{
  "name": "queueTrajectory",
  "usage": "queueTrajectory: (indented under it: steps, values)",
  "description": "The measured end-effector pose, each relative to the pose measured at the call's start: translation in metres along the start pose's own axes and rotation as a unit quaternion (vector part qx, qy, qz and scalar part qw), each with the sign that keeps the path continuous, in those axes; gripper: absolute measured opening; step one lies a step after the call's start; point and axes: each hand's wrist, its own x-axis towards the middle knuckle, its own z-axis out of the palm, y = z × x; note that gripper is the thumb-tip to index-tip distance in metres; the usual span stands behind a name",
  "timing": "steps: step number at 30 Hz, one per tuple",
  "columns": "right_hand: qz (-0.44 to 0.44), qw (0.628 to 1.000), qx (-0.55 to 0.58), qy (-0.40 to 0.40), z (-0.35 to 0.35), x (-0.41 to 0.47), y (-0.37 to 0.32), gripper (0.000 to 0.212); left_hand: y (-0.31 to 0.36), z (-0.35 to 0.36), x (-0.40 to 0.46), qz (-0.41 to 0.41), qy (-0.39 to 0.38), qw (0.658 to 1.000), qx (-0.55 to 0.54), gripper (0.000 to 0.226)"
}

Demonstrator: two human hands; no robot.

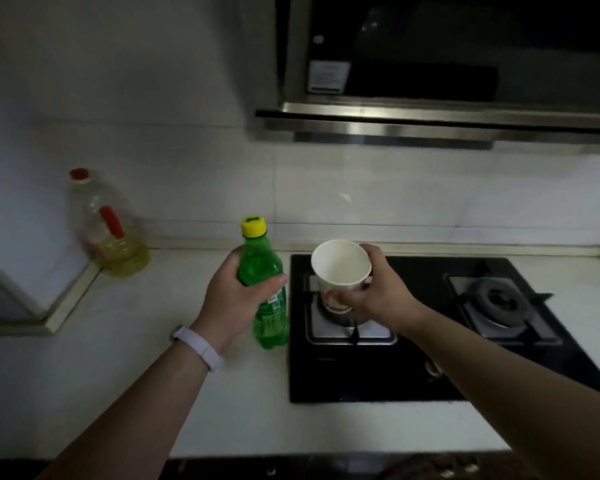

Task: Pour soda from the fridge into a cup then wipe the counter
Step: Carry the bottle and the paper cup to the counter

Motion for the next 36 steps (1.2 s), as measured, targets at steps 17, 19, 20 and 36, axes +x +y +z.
queueTrajectory:
  steps: [17, 19, 20, 36]
  values:
    - [0.045, 0.976, -0.019, 0.211, -0.3, -0.197, 0.09, 0.077, 0.123, 0.338, -0.082, 0.11, -0.22, 0.969, 0.017, 0.038]
    - [0.051, 0.97, -0.027, 0.237, -0.333, -0.223, 0.102, 0.077, 0.135, 0.378, -0.098, 0.119, -0.245, 0.962, 0.014, 0.036]
    - [0.055, 0.967, -0.029, 0.248, -0.349, -0.237, 0.108, 0.077, 0.14, 0.398, -0.106, 0.121, -0.254, 0.96, 0.009, 0.036]
    - [0.13, 0.895, -0.027, 0.425, -0.506, -0.404, 0.17, 0.078, 0.208, 0.621, -0.2, 0.109, -0.436, 0.892, -0.046, 0.036]
